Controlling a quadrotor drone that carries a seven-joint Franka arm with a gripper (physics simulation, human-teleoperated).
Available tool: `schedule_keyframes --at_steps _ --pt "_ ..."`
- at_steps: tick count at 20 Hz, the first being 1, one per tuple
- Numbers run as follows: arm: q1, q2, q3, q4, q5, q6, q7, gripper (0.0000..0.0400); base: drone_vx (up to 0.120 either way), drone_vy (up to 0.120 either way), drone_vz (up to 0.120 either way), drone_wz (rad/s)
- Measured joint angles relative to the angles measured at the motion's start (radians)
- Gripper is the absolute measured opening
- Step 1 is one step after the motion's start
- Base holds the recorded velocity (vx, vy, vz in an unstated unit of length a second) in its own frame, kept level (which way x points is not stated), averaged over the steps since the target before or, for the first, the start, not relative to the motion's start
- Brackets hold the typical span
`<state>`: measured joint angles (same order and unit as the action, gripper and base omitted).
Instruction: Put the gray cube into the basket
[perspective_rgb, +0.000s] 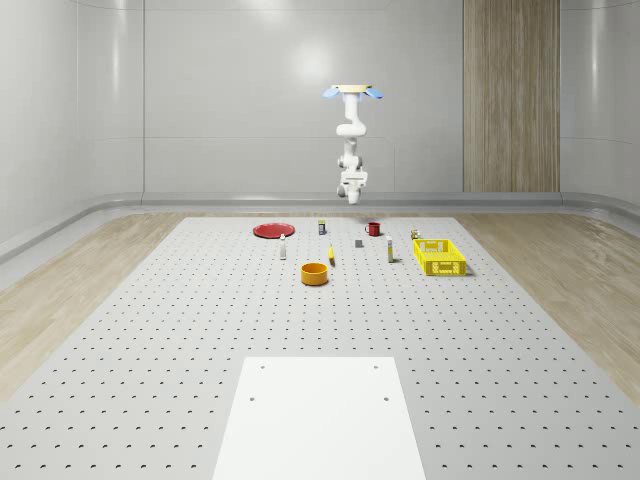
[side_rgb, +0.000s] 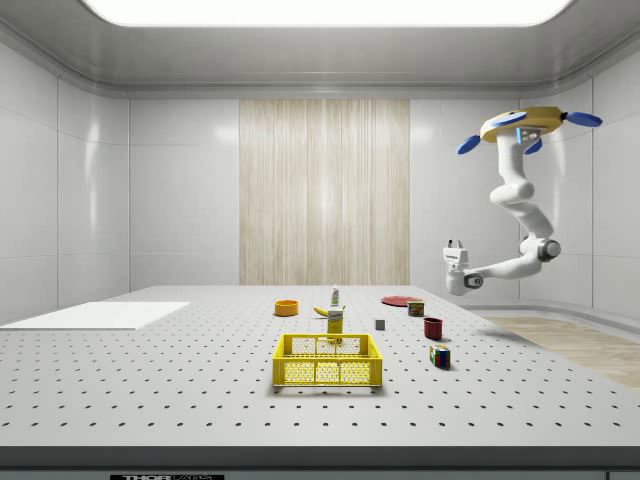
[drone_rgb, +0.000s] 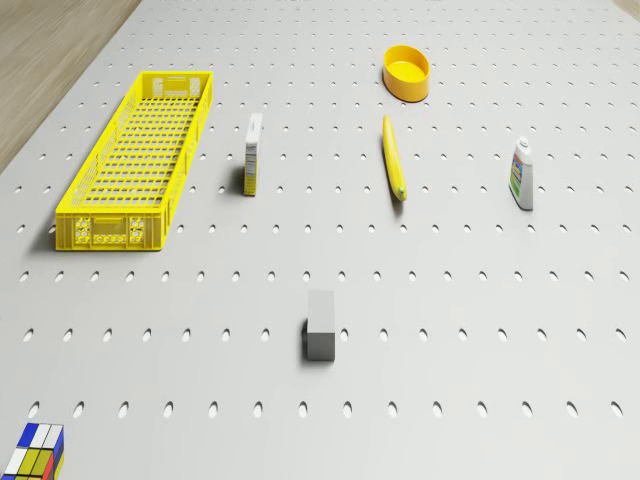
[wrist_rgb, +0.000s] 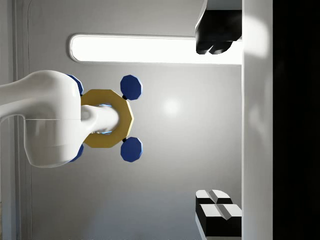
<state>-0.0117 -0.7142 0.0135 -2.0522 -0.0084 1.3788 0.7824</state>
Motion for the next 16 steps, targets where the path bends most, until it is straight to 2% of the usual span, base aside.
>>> schedule_keyframes --at_steps 10,16 --pt "-0.012 -0.006 0.038 -0.007 -0.053 0.008 0.007 0.0400 0.120 0.000 0.000 0.000" --pt "-0.036 -0.011 0.117 -0.020 -0.165 0.014 0.022 0.0400 0.120 0.000 0.000 0.000"
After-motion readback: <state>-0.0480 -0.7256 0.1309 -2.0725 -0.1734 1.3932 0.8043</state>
